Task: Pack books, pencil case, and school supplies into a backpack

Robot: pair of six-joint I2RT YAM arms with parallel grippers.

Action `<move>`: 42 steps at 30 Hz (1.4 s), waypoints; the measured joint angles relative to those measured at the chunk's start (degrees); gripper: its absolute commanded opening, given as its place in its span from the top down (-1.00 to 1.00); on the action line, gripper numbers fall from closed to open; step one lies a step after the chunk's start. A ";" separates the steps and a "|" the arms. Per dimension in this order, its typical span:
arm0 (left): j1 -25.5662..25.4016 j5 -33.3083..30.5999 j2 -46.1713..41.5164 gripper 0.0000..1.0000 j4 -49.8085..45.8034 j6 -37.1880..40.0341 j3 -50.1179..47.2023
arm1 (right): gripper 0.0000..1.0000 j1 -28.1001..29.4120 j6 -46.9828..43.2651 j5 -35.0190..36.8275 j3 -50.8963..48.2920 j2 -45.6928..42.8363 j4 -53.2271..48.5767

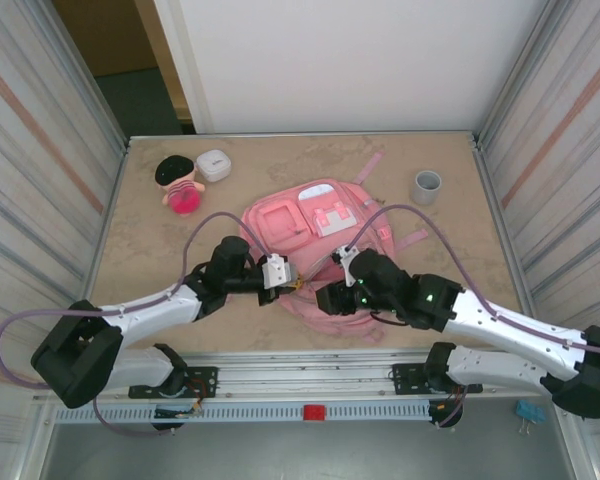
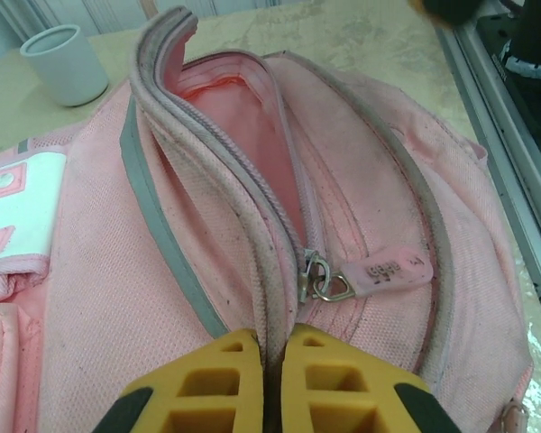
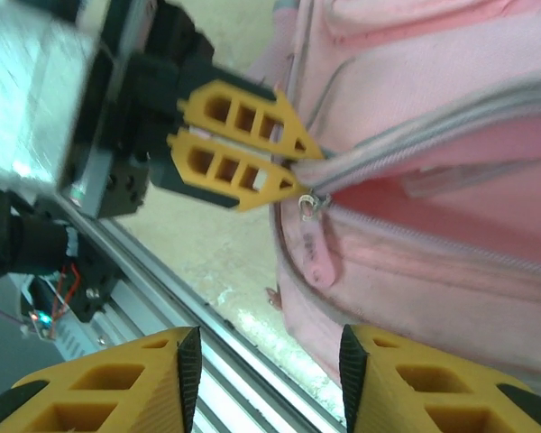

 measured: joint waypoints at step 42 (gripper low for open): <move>0.76 3.63 1.51 1.00 -4.09 -2.99 3.56 | 0.80 6.19 -3.06 22.08 5.62 17.38 0.59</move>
